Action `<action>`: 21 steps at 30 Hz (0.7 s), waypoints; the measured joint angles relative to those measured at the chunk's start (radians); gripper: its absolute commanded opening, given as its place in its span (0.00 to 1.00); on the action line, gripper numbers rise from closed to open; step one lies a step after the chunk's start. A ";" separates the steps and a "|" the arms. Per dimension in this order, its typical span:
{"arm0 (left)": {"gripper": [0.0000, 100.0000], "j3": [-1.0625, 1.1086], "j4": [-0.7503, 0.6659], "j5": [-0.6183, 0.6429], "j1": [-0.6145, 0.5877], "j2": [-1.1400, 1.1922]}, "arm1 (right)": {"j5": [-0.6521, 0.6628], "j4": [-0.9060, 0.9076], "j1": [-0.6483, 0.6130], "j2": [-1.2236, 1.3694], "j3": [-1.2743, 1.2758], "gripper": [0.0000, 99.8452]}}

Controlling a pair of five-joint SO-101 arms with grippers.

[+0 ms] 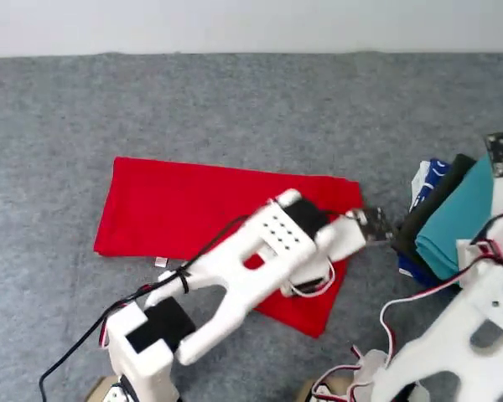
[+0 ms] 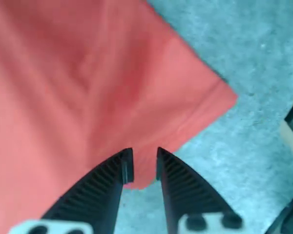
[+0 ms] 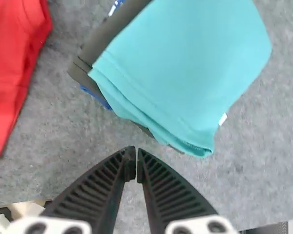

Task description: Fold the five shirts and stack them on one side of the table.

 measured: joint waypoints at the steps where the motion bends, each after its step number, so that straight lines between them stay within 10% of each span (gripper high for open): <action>1: 0.09 0.018 -0.008 0.003 0.014 -0.003 | 0.003 0.000 0.011 -0.008 0.008 0.01; 21: 0.20 0.595 -0.423 0.044 0.049 -0.387 | 0.006 0.000 0.035 -0.025 0.029 0.01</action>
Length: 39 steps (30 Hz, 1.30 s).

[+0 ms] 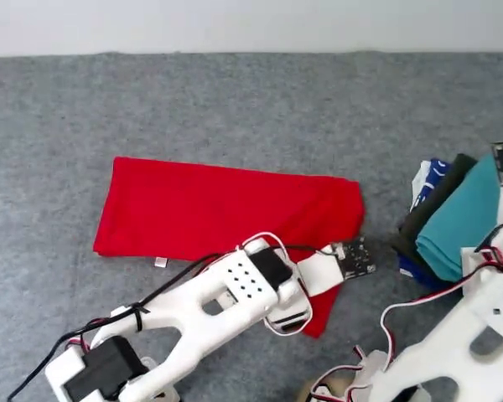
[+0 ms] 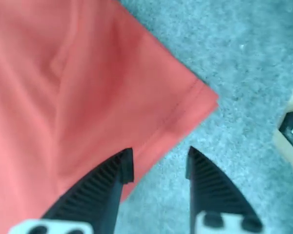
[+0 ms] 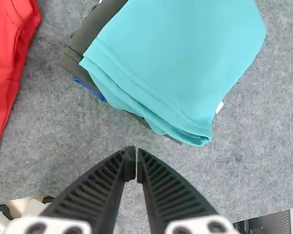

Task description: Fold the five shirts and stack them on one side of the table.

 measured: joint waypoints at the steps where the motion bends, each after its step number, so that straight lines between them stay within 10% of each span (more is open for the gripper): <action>1: 0.20 0.012 -0.008 -0.014 0.000 0.000 | 0.000 0.000 0.000 0.000 0.000 0.01; 39: 0.02 -0.187 -0.018 -0.117 -0.020 0.172 | 0.000 0.000 0.000 0.000 0.000 0.01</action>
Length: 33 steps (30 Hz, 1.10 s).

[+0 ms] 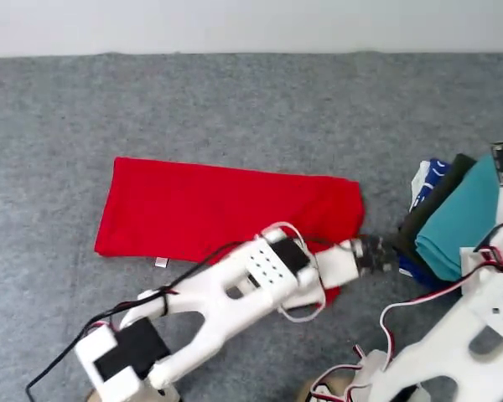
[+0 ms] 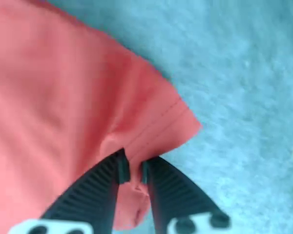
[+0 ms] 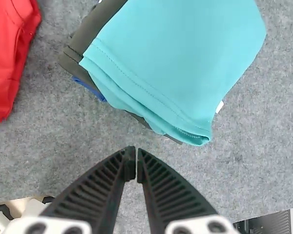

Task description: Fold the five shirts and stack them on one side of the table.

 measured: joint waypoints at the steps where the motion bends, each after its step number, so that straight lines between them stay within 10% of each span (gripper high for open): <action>1: 0.02 -0.012 0.000 0.000 -0.015 -0.008 | 0.000 0.000 0.000 0.000 0.000 0.01; 33: 0.16 -0.342 -0.114 -0.110 -0.313 0.270 | 0.000 0.000 0.000 0.000 0.000 0.01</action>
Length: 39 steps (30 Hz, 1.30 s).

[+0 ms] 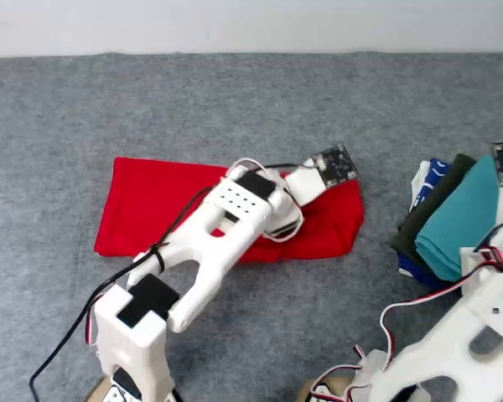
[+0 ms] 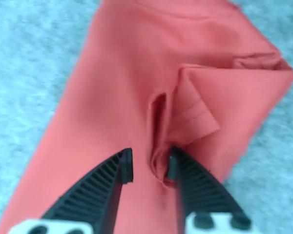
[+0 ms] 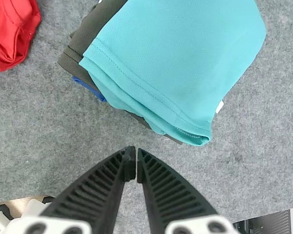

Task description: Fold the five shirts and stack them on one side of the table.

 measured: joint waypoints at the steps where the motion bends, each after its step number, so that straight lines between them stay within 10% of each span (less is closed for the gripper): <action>1: 0.16 -0.012 -0.003 -0.003 -0.011 0.003 | 0.000 0.000 0.000 0.000 0.000 0.01; 39: 0.04 -0.055 0.302 -0.114 0.003 -0.117 | 0.000 0.000 0.000 0.000 0.000 0.01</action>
